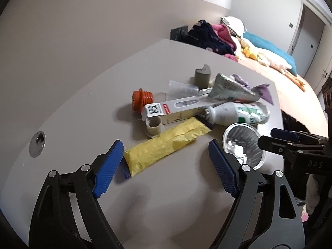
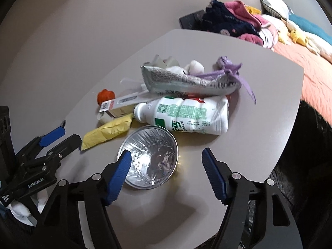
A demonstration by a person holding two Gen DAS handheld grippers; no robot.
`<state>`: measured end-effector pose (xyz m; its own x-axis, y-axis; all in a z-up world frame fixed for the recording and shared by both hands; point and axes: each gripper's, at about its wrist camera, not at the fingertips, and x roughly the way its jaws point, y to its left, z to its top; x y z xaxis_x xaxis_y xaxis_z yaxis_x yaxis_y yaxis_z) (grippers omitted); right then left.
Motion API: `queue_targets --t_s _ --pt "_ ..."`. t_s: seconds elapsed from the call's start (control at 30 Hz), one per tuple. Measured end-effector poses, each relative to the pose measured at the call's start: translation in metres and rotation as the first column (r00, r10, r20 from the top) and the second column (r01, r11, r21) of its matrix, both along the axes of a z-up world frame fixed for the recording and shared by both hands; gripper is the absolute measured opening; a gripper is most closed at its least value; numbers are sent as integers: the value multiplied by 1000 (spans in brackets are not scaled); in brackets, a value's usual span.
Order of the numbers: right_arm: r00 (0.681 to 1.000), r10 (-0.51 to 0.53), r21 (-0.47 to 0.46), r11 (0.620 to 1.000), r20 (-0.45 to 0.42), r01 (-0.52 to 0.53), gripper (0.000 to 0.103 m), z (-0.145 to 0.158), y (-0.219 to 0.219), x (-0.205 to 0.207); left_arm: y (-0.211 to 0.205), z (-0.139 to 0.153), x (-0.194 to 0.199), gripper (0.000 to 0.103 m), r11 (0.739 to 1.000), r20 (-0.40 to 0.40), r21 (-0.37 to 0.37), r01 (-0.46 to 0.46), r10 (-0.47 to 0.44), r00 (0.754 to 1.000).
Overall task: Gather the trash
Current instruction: 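Grasp the yellow wrapper with the left tool while the right tool grasps the foil cup, then carry wrapper and foil cup over the bin and open both tools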
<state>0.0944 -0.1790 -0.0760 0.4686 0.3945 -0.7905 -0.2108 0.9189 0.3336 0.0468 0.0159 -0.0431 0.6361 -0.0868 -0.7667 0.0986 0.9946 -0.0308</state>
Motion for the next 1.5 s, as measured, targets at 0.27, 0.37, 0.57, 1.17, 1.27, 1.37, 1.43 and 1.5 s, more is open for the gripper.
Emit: queue_targets --t_s 0.27,0.37,0.57,1.17,1.27,1.37,1.43,1.5 --pt "998 -33 0 999 -53 33 66 -20 6 11 5 -21 24 81 997 -54 50 67 -64 996" --pt "997 -40 -3 999 -69 39 64 -24 8 14 6 -27 31 81 994 -65 52 93 -89 994" --pt "996 -47 -13 999 -81 46 55 -29 11 15 5 -43 41 81 987 -95 81 140 -132 987" --pt "995 26 2 1000 -101 -25 8 -31 21 9 6 -54 22 35 985 -76 68 157 -152 985" --pt "995 37 10 999 -88 -36 7 -26 22 5 5 -53 16 31 989 -60 33 146 -144 988" --pt "996 44 24 999 -75 -43 7 -20 20 0 5 -45 10 30 990 -29 -20 142 -142 989" --pt "997 43 32 999 -64 -41 7 -15 16 -1 5 -38 5 30 990 -9 -51 135 -135 991" --pt "998 37 39 999 -52 -35 6 -10 11 -3 2 -32 4 30 989 6 -66 131 -131 991"
